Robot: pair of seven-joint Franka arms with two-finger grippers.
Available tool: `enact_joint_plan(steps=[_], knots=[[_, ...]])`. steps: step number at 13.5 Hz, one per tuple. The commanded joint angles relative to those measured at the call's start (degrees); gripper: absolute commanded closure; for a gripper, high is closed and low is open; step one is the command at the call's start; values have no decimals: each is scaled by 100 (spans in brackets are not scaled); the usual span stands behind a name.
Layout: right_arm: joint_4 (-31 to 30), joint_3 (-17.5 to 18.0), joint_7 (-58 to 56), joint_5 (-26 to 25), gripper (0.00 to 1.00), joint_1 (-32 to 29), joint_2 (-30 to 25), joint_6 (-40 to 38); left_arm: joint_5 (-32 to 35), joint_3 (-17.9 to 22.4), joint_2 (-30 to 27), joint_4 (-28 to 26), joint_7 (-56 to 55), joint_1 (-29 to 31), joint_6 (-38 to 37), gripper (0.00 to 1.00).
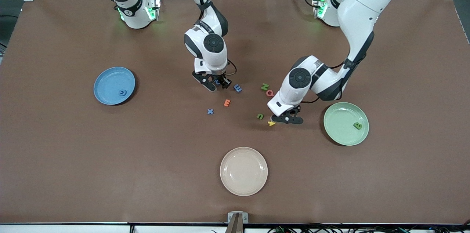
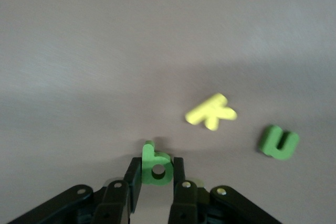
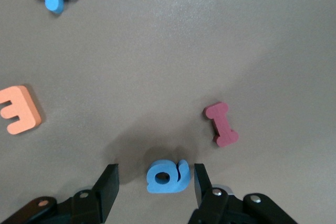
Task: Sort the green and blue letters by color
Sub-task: 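Grasp the green b with the left gripper while the right grasps blue a, then place b on the green plate while the right gripper places a on blue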
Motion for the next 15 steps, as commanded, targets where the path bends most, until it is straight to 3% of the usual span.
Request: enact_joint_plan(steps=[1, 7, 9, 13, 15], knots=[[-10, -78, 118, 21, 39, 109, 14, -34, 120, -7, -592, -95, 114, 298, -440, 97], [-45, -78, 109, -14, 43, 100, 14, -25, 128, -24, -884, -86, 1810, 1563, -732, 97], [-45, -78, 109, -14, 57, 100, 14, -34, 128, -7, -840, -130, 2038, 1809, -740, 97], [-45, -78, 100, -14, 97, 74, 6, -69, 146, -7, -787, -201, 2408, 2320, -741, 97], [7, -95, -5, -14, 100, 30, -47, -357, 338, 28, -647, -183, 2461, 2495, -662, 97]])
